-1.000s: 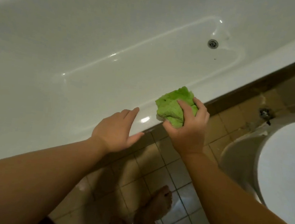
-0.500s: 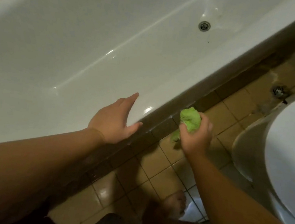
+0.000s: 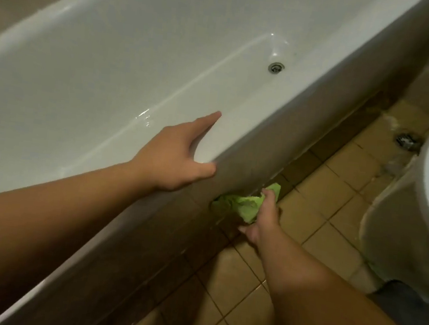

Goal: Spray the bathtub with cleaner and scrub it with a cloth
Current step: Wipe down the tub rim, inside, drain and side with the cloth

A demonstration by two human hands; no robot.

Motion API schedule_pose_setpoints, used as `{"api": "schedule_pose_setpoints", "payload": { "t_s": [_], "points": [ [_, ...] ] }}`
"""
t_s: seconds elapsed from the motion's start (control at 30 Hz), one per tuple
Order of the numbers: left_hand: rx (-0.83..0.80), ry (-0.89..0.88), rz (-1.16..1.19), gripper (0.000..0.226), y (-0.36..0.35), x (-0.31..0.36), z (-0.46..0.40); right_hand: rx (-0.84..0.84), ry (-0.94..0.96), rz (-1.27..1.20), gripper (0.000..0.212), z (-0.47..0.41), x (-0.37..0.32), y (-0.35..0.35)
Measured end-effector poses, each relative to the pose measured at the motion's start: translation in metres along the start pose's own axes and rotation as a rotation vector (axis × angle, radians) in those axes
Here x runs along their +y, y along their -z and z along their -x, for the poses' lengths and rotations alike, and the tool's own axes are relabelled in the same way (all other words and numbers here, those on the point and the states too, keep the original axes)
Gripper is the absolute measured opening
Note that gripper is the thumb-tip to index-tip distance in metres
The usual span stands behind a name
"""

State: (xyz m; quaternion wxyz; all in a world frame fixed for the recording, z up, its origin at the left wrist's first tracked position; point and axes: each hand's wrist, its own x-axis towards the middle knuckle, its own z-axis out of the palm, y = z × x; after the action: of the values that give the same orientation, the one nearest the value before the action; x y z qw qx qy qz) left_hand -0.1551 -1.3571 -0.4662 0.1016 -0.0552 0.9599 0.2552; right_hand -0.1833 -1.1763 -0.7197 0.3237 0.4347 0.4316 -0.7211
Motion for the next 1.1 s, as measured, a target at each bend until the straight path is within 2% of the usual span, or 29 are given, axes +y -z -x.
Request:
{"api": "schedule_pose_setpoints", "payload": {
  "t_s": [0.07, 0.17, 0.2, 0.3, 0.37, 0.47, 0.6, 0.67, 0.73, 0.9, 1.0, 1.1],
  "points": [
    [-0.015, -0.025, 0.038, 0.098, 0.000, 0.003, -0.013, 0.035, 0.014, -0.050, 0.080, -0.005, 0.007, -0.008],
    [-0.012, -0.059, 0.039, 0.097, -0.002, 0.000, -0.019, 0.071, 0.127, -0.045, 0.061, -0.006, 0.019, -0.023],
    [-0.001, -0.072, 0.036, 0.097, -0.002, -0.002, -0.019, 0.049, 0.147, -0.034, 0.062, -0.010, 0.027, -0.027],
    [0.003, -0.113, 0.059, 0.094, -0.003, -0.006, -0.021, -0.043, 0.145, -0.050, 0.082, -0.024, 0.052, -0.025],
    [-0.006, -0.123, 0.073, 0.093, -0.003, -0.007, -0.022, -0.049, 0.176, 0.018, 0.076, -0.031, 0.060, -0.016],
    [-0.020, -0.128, 0.075, 0.094, -0.003, -0.006, -0.022, 0.056, 0.205, 0.085, 0.069, -0.033, 0.051, -0.004],
    [-0.030, -0.130, 0.067, 0.095, -0.002, -0.006, -0.021, 0.290, 0.302, -0.137, 0.061, -0.024, 0.011, 0.014],
    [-0.036, -0.131, 0.069, 0.095, -0.002, -0.005, -0.021, 0.319, 0.296, -0.326, 0.057, -0.029, -0.005, 0.024],
    [-0.042, -0.134, 0.066, 0.096, -0.002, -0.005, -0.022, 0.280, 0.245, -0.424, 0.055, -0.033, -0.011, 0.023],
    [-0.032, -0.140, 0.057, 0.095, -0.004, -0.006, -0.023, 0.173, 0.182, -0.155, 0.055, -0.039, 0.025, -0.001],
    [-0.022, -0.158, 0.033, 0.096, -0.005, -0.004, -0.022, 0.082, 0.110, -0.063, 0.065, -0.057, 0.051, -0.006],
    [-0.007, -0.171, 0.039, 0.097, -0.005, -0.005, -0.022, 0.042, 0.189, 0.052, 0.063, -0.081, 0.071, -0.011]
  ]
}}
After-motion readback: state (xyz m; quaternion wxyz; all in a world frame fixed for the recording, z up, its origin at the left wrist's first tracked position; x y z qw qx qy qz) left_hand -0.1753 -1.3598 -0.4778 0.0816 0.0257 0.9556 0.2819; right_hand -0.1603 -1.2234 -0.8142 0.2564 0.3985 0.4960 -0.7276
